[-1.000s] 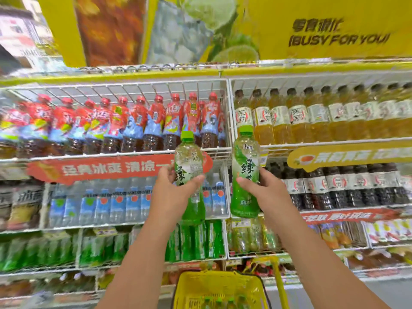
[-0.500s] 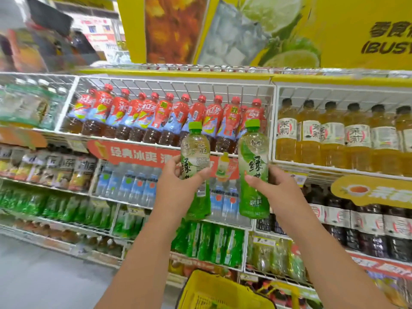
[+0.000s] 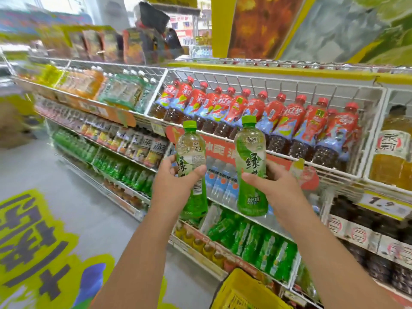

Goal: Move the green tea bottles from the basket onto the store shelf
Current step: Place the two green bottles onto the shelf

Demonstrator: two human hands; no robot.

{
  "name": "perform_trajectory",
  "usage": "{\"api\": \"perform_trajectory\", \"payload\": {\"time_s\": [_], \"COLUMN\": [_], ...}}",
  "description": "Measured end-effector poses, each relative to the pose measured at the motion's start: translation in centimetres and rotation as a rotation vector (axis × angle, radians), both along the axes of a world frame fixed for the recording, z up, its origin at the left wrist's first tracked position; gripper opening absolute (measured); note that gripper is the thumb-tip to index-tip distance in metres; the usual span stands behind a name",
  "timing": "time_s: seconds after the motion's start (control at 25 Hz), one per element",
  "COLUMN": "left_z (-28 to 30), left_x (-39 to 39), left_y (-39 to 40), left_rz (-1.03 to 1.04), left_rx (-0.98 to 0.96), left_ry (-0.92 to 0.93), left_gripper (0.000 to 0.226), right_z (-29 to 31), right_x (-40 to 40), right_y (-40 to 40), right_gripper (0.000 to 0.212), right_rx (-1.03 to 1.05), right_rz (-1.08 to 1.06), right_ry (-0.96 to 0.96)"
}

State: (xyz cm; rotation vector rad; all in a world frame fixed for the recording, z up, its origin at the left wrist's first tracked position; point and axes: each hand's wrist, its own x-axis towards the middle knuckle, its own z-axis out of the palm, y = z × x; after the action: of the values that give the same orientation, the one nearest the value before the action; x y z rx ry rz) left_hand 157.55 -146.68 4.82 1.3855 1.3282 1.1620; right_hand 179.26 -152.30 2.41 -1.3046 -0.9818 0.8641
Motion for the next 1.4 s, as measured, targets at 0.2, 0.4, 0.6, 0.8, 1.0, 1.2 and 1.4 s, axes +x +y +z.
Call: {"api": "perform_trajectory", "payload": {"time_s": [0.2,0.4,0.6,0.8,1.0,1.2,1.4], "left_z": [-0.9,-0.9,0.2,1.1,0.6,0.6,0.8], "left_x": [-8.2,-18.5,-29.5,-37.3,-42.0,-45.9,-48.9], "left_y": [3.7,9.3,14.6,19.6,25.5,32.6,38.9], "left_rz": [0.082,0.103,0.115,0.152,0.195,0.319,0.387], "left_rx": [0.009,0.040,0.036,0.054,0.036,0.023,0.024], "left_ry": [0.003,-0.002,0.023,0.016,0.001,0.034,0.023], "left_gripper": [0.102,0.107,0.110,0.092,0.102,0.112,0.111], "right_z": [-0.8,-0.3,0.5,1.1,1.6,1.4,1.3], "right_x": [-7.8,-17.9,-28.9,-36.8,-41.6,-45.8,-48.6], "right_y": [5.2,10.8,16.4,22.3,29.9,39.5,47.1], "right_gripper": [0.036,0.035,0.034,0.067,0.040,0.079,0.090], "right_rx": [-0.012,-0.016,-0.018,-0.039,-0.032,-0.018,-0.029], "right_rz": [0.080,0.093,0.104,0.165,0.250,0.327,0.365], "right_ry": [0.019,-0.007,0.013,0.013,0.014,0.004,0.004]}}
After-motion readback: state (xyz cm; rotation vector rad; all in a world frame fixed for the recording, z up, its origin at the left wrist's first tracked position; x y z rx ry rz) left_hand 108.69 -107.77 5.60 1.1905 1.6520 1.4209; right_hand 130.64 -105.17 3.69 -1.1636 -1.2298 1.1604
